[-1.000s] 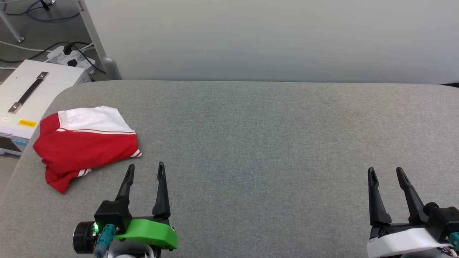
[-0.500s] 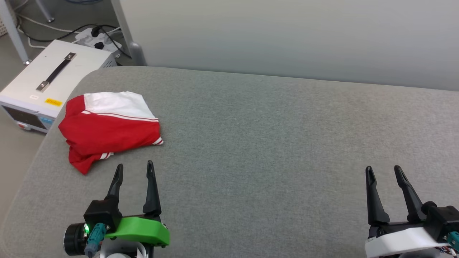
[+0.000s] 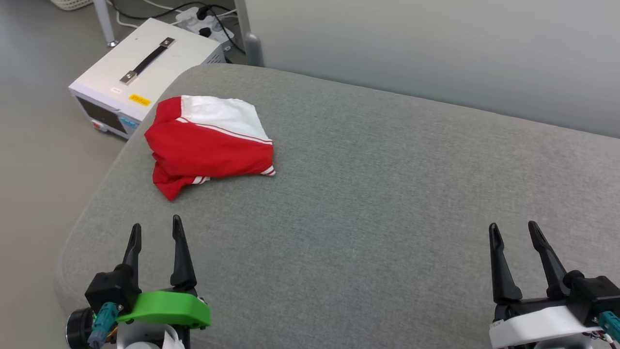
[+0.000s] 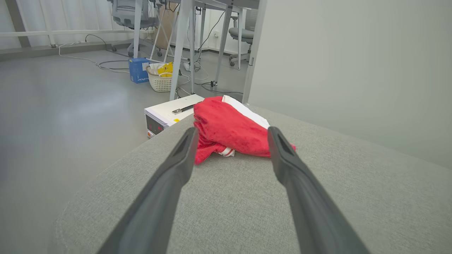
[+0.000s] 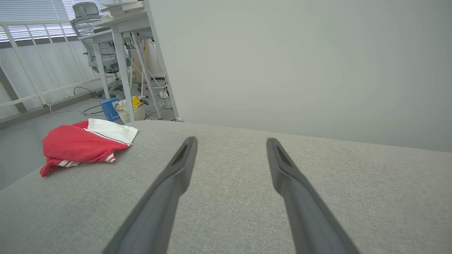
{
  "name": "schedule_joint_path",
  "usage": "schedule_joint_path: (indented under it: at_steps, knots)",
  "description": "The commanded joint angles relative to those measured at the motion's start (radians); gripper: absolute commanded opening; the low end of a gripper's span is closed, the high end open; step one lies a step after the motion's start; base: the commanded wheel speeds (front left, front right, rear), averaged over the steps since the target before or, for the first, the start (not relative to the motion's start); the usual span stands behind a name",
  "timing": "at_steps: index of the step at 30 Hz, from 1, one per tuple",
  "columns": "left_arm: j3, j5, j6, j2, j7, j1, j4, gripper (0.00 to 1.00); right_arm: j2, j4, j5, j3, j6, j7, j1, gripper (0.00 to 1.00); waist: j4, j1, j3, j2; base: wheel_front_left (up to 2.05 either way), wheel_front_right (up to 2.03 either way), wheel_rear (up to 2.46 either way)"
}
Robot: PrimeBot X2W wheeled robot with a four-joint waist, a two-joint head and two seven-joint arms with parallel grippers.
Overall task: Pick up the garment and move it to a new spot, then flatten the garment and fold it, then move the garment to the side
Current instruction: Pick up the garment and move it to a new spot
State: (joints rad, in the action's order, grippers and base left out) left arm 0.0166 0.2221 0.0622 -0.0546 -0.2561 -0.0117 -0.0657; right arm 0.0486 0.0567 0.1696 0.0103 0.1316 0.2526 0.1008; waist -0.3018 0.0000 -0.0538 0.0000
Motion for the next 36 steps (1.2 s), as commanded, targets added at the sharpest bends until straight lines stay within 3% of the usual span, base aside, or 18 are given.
schedule_joint_path:
  at_steps: [1, 13, 22, 26, 29, 30, 36]
  knots:
    - [0.007, 0.007, 0.002, 0.004, -0.006, 0.019, 0.001, 1.0, 0.002, 0.006, -0.006, 0.0, -0.001, 0.009, -0.011, 1.0, -0.049, 0.0, -0.016, 0.0, 0.0, 0.0, 0.0]
    - [0.024, 0.037, 0.002, 0.004, -0.006, 0.027, -0.008, 1.0, 0.002, 0.01, -0.027, 0.001, -0.001, 0.009, -0.019, 1.0, -0.143, 0.0, -0.04, 0.0, 0.0, 0.0, 0.0]
    - [0.042, 0.053, -0.005, 0.004, -0.006, 0.033, -0.027, 1.0, 0.002, 0.009, -0.034, -0.01, -0.001, 0.009, -0.028, 1.0, -0.16, 0.0, -0.049, 0.0, 0.0, 0.0, 0.0]
    - [0.061, 0.043, -0.047, 0.004, -0.006, 0.081, -0.047, 1.0, 0.002, 0.008, -0.043, -0.02, -0.001, 0.009, -0.043, 1.0, -0.143, 0.0, -0.067, 0.0, 0.0, 0.0, 0.0]
    - [0.095, 0.026, -0.112, 0.004, -0.006, 0.161, -0.073, 1.0, 0.002, 0.012, -0.057, -0.025, -0.001, 0.009, -0.063, 1.0, -0.12, 0.0, -0.092, 0.0, 0.0, 0.0, 0.0]
    - [0.129, 0.02, -0.156, -0.012, -0.006, 0.262, -0.126, 1.0, 0.002, 0.016, -0.071, -0.028, -0.001, 0.009, -0.083, 1.0, -0.091, 0.0, -0.121, 0.0, 0.0, 0.0, 0.0]
    - [0.15, 0.065, -0.191, -0.106, -0.006, 0.511, -0.281, 1.0, 0.002, 0.024, -0.099, -0.037, -0.001, 0.009, -0.128, 1.0, -0.013, 0.0, -0.196, 0.0, 0.0, 0.0, 0.0]
